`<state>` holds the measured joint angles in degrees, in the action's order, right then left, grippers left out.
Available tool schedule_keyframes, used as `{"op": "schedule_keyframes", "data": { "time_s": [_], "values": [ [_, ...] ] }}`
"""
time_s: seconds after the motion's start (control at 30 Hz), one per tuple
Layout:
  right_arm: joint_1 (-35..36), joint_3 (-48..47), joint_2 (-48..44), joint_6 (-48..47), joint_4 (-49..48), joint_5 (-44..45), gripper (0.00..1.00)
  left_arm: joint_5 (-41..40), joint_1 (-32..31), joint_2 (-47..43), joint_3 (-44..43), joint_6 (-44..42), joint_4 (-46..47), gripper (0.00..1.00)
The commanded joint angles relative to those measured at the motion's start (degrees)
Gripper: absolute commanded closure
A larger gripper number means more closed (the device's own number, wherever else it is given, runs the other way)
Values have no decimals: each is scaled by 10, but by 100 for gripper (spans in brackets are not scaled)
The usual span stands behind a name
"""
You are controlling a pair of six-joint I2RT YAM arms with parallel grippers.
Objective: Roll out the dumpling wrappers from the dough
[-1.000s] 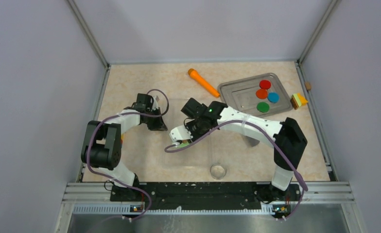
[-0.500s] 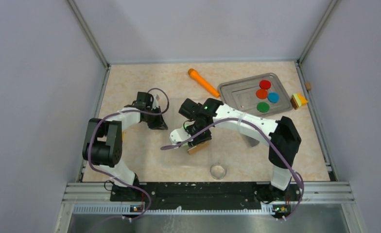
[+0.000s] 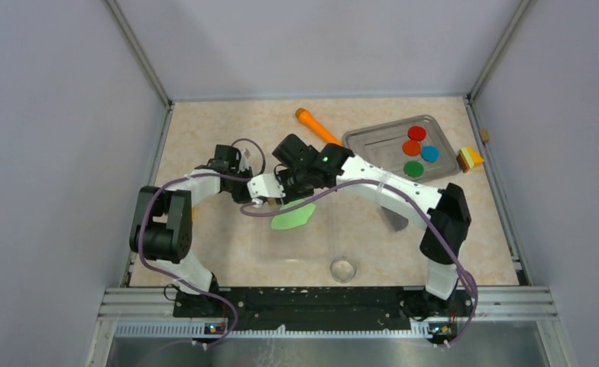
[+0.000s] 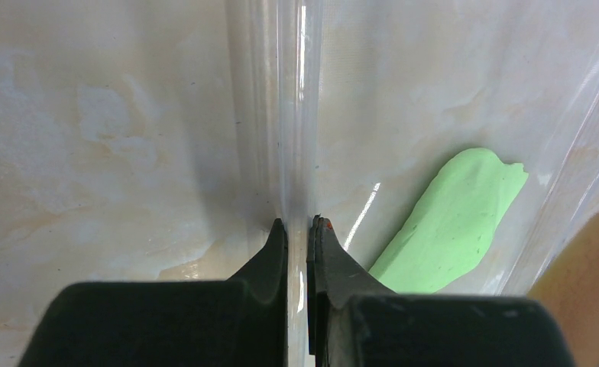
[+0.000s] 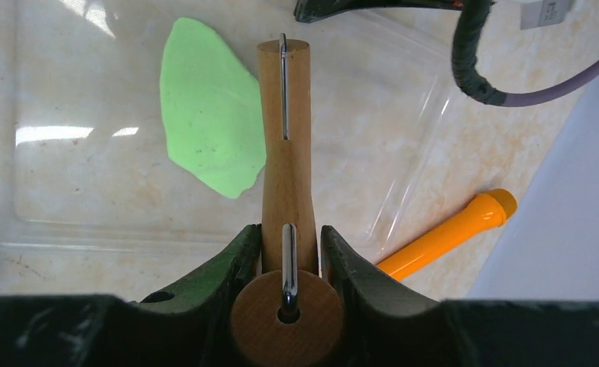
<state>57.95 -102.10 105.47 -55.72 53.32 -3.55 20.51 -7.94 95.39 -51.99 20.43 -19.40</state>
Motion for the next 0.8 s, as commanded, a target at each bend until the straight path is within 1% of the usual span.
{"op": "schedule_keyframes", "data": {
  "time_s": [0.0, 0.17, 0.33, 0.47, 0.53, 0.77],
  "values": [
    [-3, 32, 15, -17, -61, 17, 100, -6, 5, 5, -1, -1, 16, 100],
    [-3, 92, 11, -30, -56, -2, 100, -11, 5, 4, -1, -1, 16, 100],
    [8, 110, 13, -46, 36, -45, 100, -16, 10, 5, -2, 1, 16, 100],
    [20, 107, 25, -47, 118, -98, 100, -17, 14, 11, -4, 6, 17, 100],
    [21, 96, 35, -44, 142, -115, 100, -17, 15, 12, -7, 7, 17, 100],
    [23, 68, 66, -34, 182, -134, 100, -19, 20, 17, -6, 12, 18, 100]
  ]
}}
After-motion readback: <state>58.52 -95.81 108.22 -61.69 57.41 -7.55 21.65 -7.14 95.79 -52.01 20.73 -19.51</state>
